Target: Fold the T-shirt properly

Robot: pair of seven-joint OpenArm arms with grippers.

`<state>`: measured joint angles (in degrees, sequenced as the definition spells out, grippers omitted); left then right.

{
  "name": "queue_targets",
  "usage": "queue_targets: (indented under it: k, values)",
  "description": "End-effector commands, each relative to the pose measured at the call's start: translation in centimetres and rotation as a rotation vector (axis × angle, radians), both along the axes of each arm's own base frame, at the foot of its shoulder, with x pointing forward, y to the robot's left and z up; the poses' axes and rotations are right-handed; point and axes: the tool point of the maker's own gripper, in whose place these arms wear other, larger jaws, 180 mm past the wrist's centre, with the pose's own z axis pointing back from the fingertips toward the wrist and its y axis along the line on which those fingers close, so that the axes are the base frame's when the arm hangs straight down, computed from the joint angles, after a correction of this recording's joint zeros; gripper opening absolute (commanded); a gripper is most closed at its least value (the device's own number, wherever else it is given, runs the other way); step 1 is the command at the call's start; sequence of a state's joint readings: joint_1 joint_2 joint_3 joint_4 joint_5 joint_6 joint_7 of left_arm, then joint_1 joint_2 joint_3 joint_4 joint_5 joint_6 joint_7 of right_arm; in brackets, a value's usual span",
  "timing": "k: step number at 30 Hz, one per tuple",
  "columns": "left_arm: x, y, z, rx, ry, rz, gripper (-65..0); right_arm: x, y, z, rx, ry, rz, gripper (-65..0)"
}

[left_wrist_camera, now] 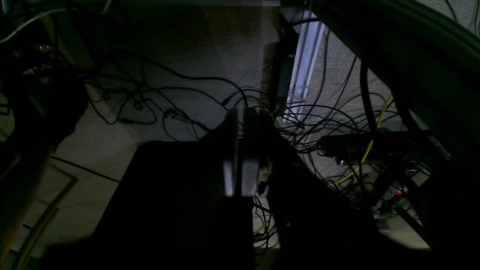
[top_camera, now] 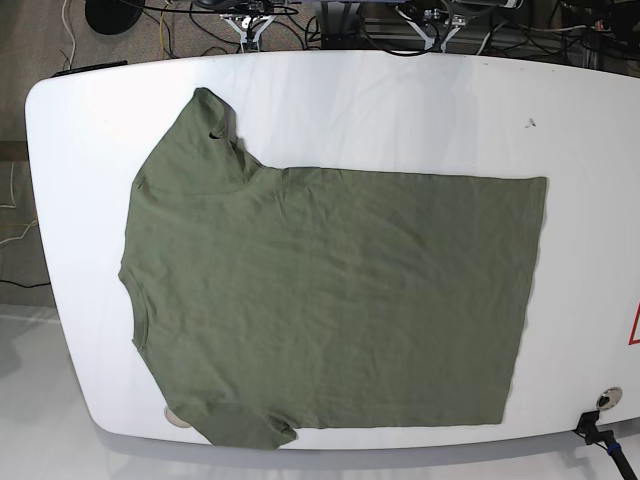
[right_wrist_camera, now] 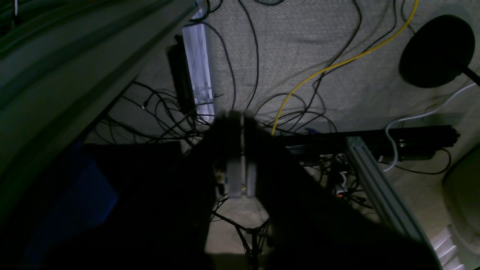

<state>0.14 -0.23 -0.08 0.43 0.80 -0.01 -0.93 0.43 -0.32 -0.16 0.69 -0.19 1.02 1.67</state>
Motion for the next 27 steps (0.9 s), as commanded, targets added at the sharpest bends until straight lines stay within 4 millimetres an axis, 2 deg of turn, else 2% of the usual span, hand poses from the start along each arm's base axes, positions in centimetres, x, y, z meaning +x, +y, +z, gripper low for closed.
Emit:
queue_targets:
  k: [1,9,15,16,27]
  values:
    - [0.1,0.0,0.0,0.001,-0.001,0.001,-64.0,0.0,0.0,0.0,0.0,-0.001,0.001,-64.5]
    - [0.0,0.1,0.0,0.003,0.002,-0.005,-63.8,-0.4,-0.1,0.0,-0.003,0.007,0.0,-64.5]
    - [0.0,0.9,0.0,0.013,-0.005,0.002,-63.5,-0.7,-0.1,0.0,-0.003,0.01,0.005,-64.5]
    - [1.3,0.6,0.0,0.011,-0.04,0.007,-64.7,0.2,-0.3,0.0,0.001,-0.014,-0.014,-64.6]
    - [1.0,0.4,0.0,0.009,-0.037,0.004,-64.6,0.0,-0.7,0.0,-0.009,-0.01,-0.022,-64.6]
